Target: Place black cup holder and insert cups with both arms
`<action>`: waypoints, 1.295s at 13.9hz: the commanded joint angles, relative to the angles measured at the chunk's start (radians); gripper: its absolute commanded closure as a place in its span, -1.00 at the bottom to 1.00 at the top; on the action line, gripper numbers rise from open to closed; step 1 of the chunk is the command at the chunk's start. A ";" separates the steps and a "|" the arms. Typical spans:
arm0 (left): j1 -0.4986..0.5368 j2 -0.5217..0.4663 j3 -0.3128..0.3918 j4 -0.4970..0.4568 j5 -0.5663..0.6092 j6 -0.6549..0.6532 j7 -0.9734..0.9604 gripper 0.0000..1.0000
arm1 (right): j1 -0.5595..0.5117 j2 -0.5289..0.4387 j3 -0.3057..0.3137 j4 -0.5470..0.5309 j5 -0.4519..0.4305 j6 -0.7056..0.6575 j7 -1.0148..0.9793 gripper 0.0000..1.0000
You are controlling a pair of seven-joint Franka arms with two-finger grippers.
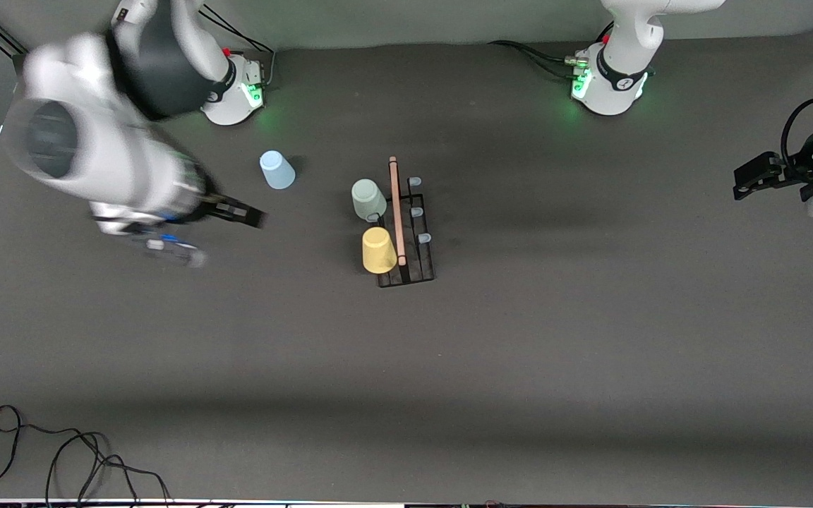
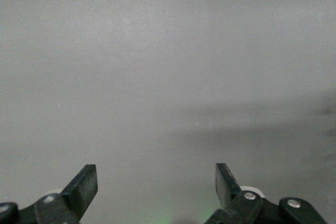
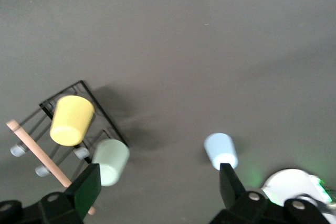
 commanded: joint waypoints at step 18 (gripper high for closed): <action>-0.008 -0.031 0.000 -0.049 -0.009 0.103 -0.028 -0.99 | -0.014 -0.020 -0.150 0.086 -0.180 -0.146 -0.326 -0.99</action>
